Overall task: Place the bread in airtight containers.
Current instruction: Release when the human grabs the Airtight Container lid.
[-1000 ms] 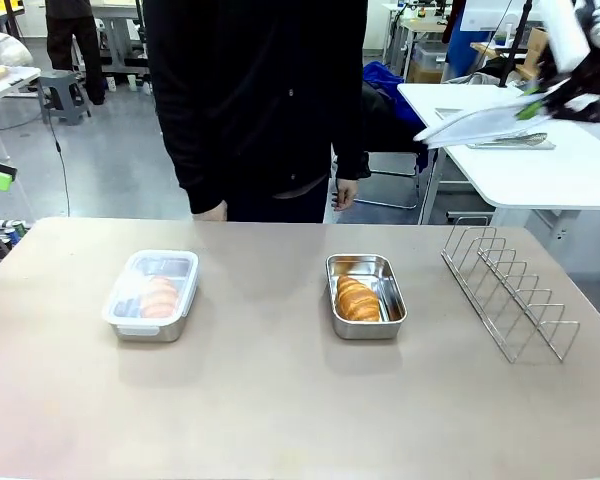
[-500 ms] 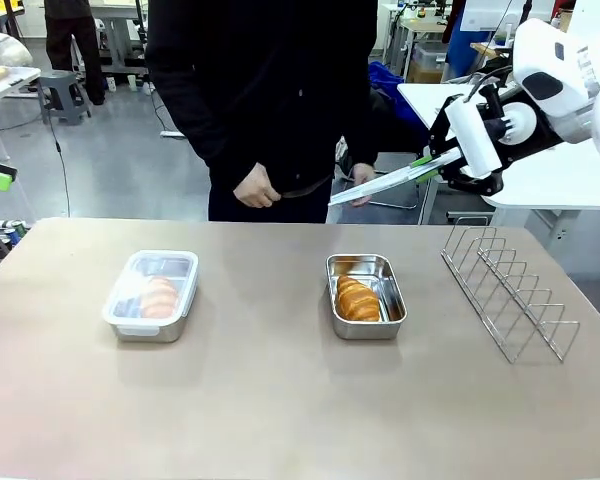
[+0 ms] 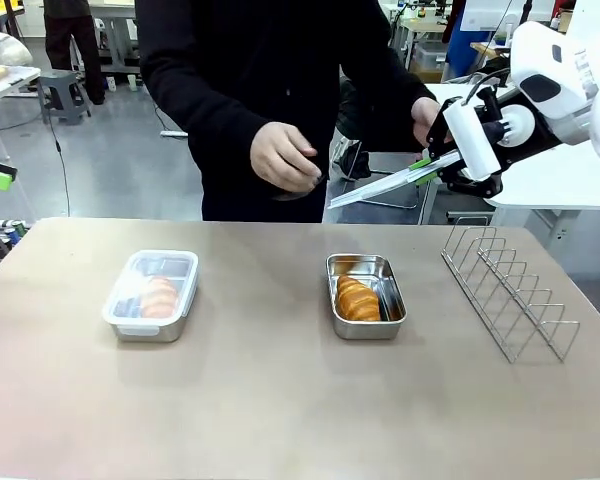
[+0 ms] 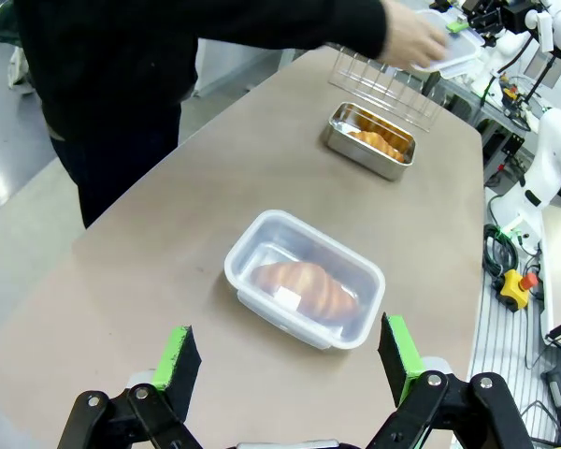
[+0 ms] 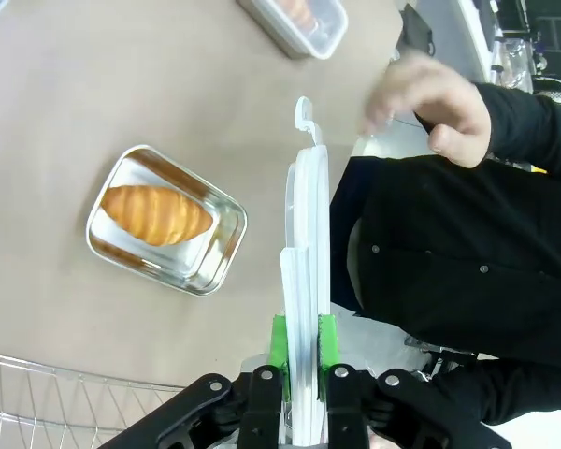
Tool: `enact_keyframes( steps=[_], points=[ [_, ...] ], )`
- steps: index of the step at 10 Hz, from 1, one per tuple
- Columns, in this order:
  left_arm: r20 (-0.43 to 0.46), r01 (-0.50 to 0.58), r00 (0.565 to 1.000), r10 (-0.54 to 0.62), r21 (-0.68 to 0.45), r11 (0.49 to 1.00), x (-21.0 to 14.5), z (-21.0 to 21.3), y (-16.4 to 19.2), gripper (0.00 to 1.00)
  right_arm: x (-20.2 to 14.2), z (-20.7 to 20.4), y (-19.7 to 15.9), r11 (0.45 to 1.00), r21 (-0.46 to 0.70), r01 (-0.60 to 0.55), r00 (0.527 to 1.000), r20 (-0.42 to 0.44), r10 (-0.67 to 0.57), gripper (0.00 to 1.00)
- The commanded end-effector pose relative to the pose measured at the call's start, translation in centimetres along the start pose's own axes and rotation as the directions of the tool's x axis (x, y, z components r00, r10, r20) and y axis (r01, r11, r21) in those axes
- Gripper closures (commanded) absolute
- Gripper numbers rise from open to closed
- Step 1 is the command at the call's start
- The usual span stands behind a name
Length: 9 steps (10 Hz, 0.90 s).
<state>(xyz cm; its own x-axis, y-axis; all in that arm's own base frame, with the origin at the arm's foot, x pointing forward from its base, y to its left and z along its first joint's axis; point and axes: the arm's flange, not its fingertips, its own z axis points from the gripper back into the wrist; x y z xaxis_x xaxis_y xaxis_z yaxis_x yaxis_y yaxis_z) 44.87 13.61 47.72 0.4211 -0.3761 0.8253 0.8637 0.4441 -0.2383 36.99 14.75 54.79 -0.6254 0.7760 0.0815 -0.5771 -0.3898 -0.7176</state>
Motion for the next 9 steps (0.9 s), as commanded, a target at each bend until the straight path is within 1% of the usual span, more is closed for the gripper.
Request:
enact_keyframes(
  steps=[1, 9],
  points=[
    [0.008, 0.014, 1.000, -0.014, -0.007, 1.000, 0.19, -0.01, -0.20, 0.00, 0.00, 0.36, -0.09, 1.000, -0.008, 0.006, 1.000, -0.002, -0.006, 1.00],
    [0.008, 0.014, 1.000, -0.014, -0.007, 1.000, 0.19, -0.01, -0.20, 0.00, 0.00, 0.36, -0.09, 1.000, -0.008, 0.006, 1.000, -0.002, -0.006, 1.00]
  ],
)
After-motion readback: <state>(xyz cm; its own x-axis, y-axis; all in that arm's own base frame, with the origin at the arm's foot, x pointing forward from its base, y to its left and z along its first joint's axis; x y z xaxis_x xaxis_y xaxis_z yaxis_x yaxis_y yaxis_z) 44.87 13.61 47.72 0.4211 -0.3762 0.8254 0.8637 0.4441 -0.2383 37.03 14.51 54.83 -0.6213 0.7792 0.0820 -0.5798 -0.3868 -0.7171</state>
